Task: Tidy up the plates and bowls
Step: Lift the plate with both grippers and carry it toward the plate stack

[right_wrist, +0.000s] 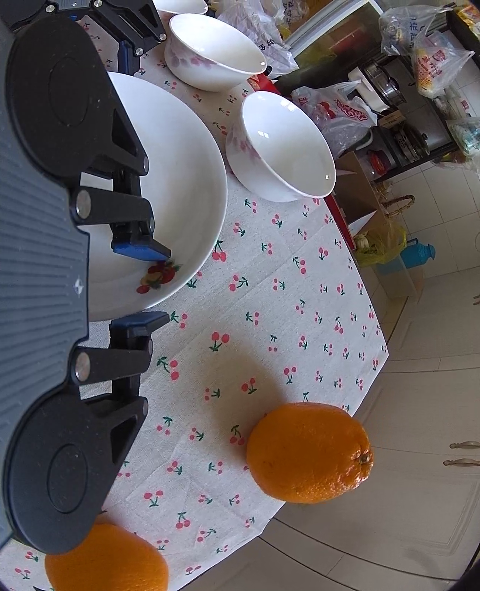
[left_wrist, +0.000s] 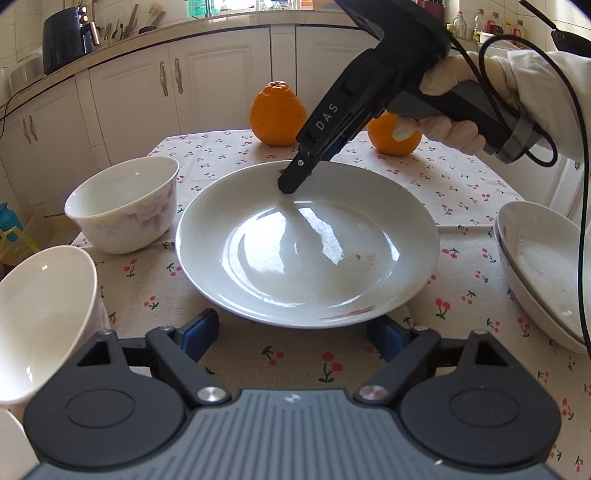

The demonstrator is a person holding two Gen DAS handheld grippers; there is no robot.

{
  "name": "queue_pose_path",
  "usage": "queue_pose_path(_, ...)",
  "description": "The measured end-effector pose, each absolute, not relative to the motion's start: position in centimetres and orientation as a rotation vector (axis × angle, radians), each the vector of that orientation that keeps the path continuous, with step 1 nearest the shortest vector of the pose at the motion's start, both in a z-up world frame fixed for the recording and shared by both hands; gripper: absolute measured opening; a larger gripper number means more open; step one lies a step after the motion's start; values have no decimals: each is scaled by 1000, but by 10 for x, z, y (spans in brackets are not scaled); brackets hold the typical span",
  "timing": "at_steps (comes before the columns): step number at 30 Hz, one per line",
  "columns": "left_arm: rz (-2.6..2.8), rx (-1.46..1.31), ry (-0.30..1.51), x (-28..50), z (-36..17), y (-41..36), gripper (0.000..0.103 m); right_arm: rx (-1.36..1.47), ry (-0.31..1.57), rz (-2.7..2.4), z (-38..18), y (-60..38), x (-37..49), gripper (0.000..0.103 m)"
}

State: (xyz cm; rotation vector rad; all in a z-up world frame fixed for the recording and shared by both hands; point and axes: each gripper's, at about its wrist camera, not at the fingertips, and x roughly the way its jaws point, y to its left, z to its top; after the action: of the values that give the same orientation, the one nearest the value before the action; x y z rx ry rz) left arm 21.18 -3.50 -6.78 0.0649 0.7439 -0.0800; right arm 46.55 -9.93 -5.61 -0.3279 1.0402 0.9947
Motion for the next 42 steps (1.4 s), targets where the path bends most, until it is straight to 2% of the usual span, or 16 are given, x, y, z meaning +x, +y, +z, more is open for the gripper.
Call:
queue_pose_path(12, -94, 68, 752, 210, -66, -33, 85, -279, 1065, 1023, -49, -117, 454, 34)
queue_pose_path(24, -69, 128, 744, 203, -64, -37, 91, -229, 1100, 1058, -57, -116, 461, 39)
queue_pose_path(42, -130, 156, 746, 200, -61, -42, 88, -150, 1150, 1032, -51, -162, 441, 40)
